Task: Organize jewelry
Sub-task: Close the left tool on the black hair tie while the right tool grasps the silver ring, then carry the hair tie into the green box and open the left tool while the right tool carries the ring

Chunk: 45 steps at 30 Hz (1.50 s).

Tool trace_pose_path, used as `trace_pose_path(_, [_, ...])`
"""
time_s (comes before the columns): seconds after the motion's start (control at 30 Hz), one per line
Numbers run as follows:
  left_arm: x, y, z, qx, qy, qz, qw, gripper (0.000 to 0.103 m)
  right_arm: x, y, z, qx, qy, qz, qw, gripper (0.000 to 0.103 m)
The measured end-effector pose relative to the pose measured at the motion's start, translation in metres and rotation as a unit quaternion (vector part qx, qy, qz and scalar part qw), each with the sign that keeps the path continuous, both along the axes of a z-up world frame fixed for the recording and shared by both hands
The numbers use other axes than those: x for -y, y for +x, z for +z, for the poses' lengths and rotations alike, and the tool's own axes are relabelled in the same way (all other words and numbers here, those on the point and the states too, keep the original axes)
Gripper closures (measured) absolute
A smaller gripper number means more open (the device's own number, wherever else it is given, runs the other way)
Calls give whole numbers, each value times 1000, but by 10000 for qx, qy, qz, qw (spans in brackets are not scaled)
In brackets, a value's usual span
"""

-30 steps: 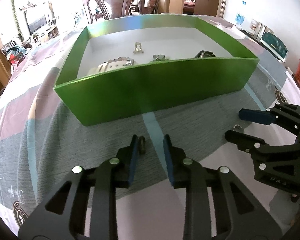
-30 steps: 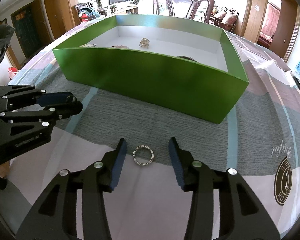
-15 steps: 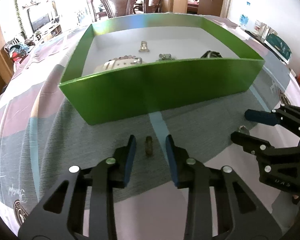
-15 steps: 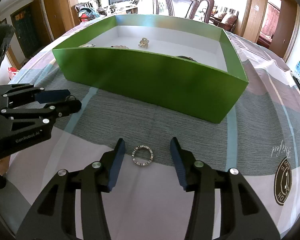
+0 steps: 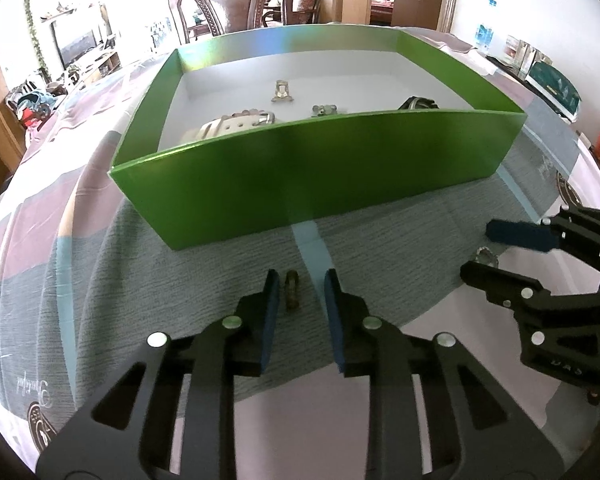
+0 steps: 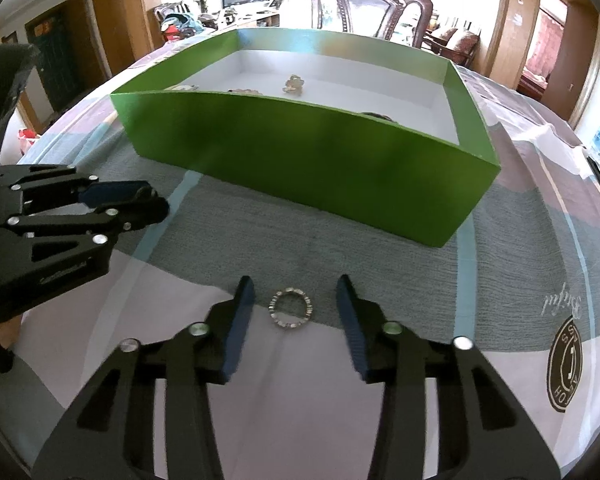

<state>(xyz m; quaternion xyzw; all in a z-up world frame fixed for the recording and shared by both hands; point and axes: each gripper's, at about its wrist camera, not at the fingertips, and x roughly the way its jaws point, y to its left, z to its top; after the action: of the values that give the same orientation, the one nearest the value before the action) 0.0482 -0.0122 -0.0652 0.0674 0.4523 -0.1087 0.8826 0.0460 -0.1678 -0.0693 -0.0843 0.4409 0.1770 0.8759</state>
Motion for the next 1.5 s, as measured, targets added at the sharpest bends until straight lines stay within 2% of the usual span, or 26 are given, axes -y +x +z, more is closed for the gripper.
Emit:
trace_pose_path(0.07, [0,0,0,-6,-12,4,10000,77,-1,-3,0,1,9,90,10000,81])
trace_pose_path(0.23, [-1,1,0,-5,-9,14,10000,78,0,-4,0,-5,20,115,9999,82])
trace_pose_path(0.3, [-2,1,0,-5,-9,34,10000,86,1,-3,0,-11,33,120,9999,82])
trace_pose_path(0.4, [-3,2,1,-12,-23,77,10000,91,-1,-4,0,7,23,120,9999,82])
trace_pose_path(0.63, [-6,3,1,-18,-38,155,9999,96,-1,-5,0,-6,45,114,9999,82])
trace_pose_path(0.97, [-4,-3,10,166,-147,97,9997,97,-1,-5,0,-4,46,113,9999,82])
trace_pose_path(1.5, [-3,0,7,84,-90,116,9999,97,5,-1,0,40,-23,-123,9999,82])
